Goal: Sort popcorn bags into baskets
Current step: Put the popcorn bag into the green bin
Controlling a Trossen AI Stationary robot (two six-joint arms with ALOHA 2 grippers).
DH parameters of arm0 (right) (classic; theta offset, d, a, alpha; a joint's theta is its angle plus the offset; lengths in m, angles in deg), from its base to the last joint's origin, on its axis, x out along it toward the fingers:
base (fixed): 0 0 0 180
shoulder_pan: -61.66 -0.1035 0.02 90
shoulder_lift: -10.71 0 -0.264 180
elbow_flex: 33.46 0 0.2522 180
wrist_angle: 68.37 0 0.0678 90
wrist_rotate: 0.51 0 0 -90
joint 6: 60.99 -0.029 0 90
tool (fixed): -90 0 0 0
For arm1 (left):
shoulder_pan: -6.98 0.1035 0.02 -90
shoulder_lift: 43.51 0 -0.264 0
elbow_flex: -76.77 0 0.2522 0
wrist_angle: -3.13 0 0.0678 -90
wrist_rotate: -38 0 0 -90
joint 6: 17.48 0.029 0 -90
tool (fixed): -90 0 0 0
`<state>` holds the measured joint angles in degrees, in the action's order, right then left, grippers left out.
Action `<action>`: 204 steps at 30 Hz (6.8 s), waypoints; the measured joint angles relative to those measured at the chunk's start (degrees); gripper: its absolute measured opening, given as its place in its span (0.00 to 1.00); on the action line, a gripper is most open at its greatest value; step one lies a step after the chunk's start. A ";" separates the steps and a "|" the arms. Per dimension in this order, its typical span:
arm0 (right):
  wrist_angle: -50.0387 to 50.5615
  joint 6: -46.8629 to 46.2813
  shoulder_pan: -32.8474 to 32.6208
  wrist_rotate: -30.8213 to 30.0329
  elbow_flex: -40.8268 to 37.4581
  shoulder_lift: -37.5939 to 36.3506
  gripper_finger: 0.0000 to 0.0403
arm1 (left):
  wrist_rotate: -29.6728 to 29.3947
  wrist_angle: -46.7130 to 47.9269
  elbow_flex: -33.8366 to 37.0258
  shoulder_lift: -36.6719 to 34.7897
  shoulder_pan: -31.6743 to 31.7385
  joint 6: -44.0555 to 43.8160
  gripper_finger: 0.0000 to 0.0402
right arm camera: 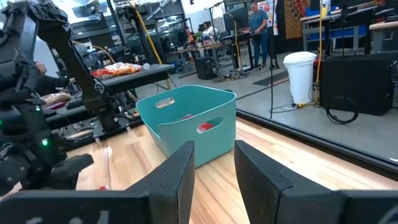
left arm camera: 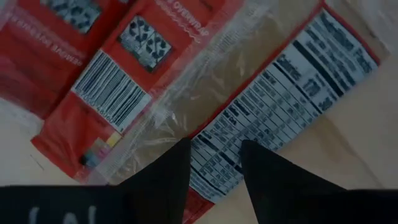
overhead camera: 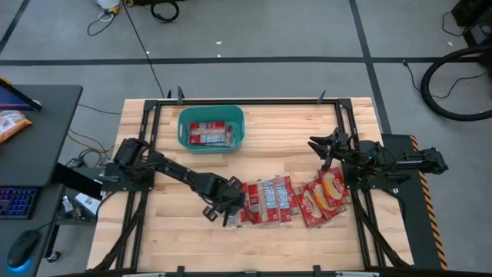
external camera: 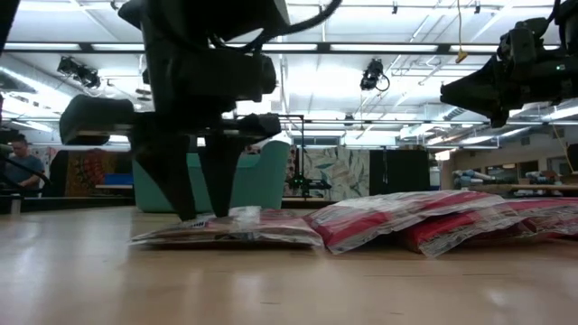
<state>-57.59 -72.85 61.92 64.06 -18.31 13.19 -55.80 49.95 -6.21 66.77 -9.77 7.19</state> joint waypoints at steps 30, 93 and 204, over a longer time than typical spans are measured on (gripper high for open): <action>-0.48 0.00 0.00 0.02 0.01 0.02 0.30 | -16.14 13.25 0.31 -4.43 -9.17 -40.38 0.41; -1.64 0.00 -0.01 0.01 0.00 0.24 0.29 | -25.91 22.61 0.31 -10.64 -7.73 -41.47 0.01; -1.66 -0.02 -0.01 0.02 0.00 0.24 0.29 | -6.65 -1.10 -5.55 -2.45 4.47 -29.98 0.41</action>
<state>-59.25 -72.87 61.91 64.08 -18.31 13.43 -62.46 48.85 -11.76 64.32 -5.30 -22.79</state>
